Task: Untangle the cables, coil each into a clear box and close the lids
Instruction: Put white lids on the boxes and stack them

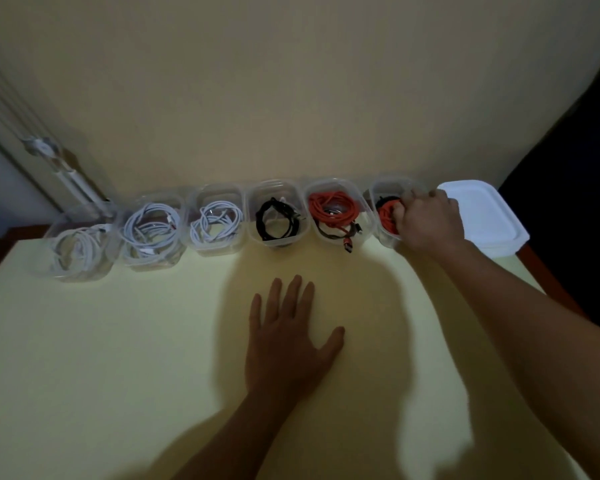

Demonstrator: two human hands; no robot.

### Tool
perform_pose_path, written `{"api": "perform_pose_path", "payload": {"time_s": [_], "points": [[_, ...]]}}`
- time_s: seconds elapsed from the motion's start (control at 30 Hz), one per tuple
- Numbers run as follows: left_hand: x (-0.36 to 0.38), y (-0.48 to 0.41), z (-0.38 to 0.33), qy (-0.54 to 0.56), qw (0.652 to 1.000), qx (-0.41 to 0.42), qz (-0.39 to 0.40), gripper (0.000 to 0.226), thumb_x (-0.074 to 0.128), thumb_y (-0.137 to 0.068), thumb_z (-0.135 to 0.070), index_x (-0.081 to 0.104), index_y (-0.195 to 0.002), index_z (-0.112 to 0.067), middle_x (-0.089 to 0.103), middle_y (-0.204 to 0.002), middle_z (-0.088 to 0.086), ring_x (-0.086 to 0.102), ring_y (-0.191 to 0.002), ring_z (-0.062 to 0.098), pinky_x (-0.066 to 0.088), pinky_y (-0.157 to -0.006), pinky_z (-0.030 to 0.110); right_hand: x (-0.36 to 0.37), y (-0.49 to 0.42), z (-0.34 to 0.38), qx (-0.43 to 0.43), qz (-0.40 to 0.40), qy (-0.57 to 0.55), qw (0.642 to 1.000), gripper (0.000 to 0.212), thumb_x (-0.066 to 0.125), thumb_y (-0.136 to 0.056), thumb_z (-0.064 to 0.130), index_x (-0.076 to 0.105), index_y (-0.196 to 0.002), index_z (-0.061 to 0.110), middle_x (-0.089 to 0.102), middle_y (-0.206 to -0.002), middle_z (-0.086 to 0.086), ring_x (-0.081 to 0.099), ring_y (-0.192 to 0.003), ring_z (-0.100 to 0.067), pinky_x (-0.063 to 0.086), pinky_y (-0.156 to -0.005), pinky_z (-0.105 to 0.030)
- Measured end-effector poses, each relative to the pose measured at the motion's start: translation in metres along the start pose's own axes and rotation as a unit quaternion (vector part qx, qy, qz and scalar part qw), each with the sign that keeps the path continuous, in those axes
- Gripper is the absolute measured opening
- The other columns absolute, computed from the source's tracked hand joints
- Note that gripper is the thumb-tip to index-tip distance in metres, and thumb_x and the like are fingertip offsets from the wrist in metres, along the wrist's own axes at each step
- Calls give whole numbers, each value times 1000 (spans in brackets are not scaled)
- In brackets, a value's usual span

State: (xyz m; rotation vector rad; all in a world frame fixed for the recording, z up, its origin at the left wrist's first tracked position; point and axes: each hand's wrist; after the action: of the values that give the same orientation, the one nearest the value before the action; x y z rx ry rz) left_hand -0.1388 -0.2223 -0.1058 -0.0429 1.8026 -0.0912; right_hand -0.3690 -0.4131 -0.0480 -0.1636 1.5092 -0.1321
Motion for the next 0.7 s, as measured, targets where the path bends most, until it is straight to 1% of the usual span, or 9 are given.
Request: {"api": "perform_pose_path", "payload": {"time_s": [0.13, 0.23, 0.27, 0.33, 0.43, 0.47, 0.57, 0.63, 0.7], "points": [[-2, 0, 1, 0, 1000, -2, 8, 87, 13, -84, -76, 16, -159, -32, 6, -167, -11, -5, -154, 17, -3, -124, 47, 3, 21, -5, -16, 10, -21, 1000, 42, 34, -103, 37, 61, -111, 6, 60, -122, -16, 49, -114, -38, 43, -88, -45], [-5, 2, 1, 16, 1000, -5, 8, 87, 7, -85, -74, 17, -159, -28, 10, -167, -10, -2, -154, 16, -2, -124, 45, 9, 46, -14, -29, 32, -2, 999, 63, 11, -99, 44, 64, -109, 12, 62, -119, -13, 48, -115, -35, 44, -95, -47], [-6, 3, 0, 28, 1000, -6, 7, 87, 6, -86, -74, 17, -159, -27, 12, -167, -9, -1, -154, 15, -1, -124, 45, 12, 56, -18, -37, 41, 3, 998, 67, 7, -97, 41, 66, -107, 12, 64, -116, -14, 49, -115, -36, 44, -95, -49], [-9, 6, -1, 58, 998, -7, 2, 87, 7, -88, -74, 19, -159, -26, 17, -166, -7, 3, -154, 14, 0, -125, 42, 9, 82, -20, -58, 56, 27, 996, 63, 12, -94, 30, 69, -105, 4, 69, -109, -19, 51, -119, -43, 45, -98, -51], [-15, 18, 3, 105, 994, 2, 7, 88, 12, -89, -74, 22, -159, -22, 25, -164, -5, 9, -153, 11, -1, -125, 34, 1, 122, -17, -5, 76, 18, 997, 64, 11, -95, 35, 61, -127, 9, 57, -138, -18, 39, -139, -42, 41, -108, -53], [-18, 24, 5, 116, 993, 4, 6, 87, 15, -89, -74, 22, -159, -22, 26, -164, -4, 10, -153, 10, -2, -124, 31, -3, 137, -13, 5, 68, 10, 998, 61, 15, -98, 35, 59, -131, 9, 54, -143, -19, 38, -141, -42, 41, -109, -55], [-33, 46, 13, 133, 991, 8, 7, 80, 29, -96, -70, 19, -159, -24, 24, -164, -4, 11, -152, 10, -7, -119, 24, -17, 185, 8, -16, 16, -15, 1000, 38, 41, -100, 15, 65, -126, 1, 58, -137, -26, 44, -135, -48, 42, -108, -58], [-40, 63, 20, 141, 990, 2, 21, 79, 34, -95, -69, 16, -160, -27, 21, -165, -6, 11, -151, 11, -8, -115, 20, -32, 215, 29, -4, 20, -63, 998, 40, 40, -103, 21, 62, -134, 7, 48, -149, -22, 36, -142, -42, 41, -108, -51], [-45, 78, 30, 142, 990, 7, 16, 89, 27, -88, -79, 12, -160, -29, 20, -165, -6, 13, -150, 9, -7, -115, 19, -33, 235, 49, 31, 45, -101, 993, 44, 41, -105, 34, 52, -144, 17, 32, -162, -12, 22, -151, -31, 44, -105, -43]]}}
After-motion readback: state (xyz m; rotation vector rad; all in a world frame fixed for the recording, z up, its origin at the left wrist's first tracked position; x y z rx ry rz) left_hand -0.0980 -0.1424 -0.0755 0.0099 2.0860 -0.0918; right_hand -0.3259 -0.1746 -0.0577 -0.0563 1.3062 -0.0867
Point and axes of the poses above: each hand's wrist, its own y-axis away from the middle knuckle, its own x-axis out of the palm, z = x × y
